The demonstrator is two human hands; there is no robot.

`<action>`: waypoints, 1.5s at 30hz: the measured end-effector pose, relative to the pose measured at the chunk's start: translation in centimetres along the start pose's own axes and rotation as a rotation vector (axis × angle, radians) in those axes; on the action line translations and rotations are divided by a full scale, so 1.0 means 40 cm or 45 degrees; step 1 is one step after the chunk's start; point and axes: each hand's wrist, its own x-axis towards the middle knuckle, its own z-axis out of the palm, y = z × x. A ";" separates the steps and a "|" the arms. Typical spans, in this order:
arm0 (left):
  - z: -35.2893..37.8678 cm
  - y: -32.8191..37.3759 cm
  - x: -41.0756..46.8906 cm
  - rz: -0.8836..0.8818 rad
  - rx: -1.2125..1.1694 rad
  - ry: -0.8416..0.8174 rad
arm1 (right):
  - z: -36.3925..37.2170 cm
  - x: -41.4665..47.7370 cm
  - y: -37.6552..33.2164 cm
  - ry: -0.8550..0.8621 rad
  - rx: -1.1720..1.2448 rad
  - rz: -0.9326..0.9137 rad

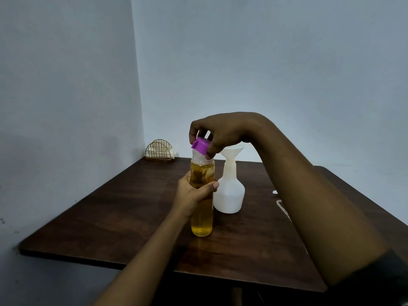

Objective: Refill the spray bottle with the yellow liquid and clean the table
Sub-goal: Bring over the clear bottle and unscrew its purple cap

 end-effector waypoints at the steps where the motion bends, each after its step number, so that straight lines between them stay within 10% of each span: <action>1: 0.000 -0.003 0.000 0.000 0.003 -0.003 | 0.002 -0.008 0.009 0.034 0.042 -0.003; 20: 0.120 -0.020 -0.011 0.016 -0.025 -0.002 | 0.139 -0.260 0.313 0.590 0.865 0.305; 45: 0.168 -0.015 -0.019 0.083 -0.052 0.018 | 0.374 -0.313 0.542 0.549 0.299 0.916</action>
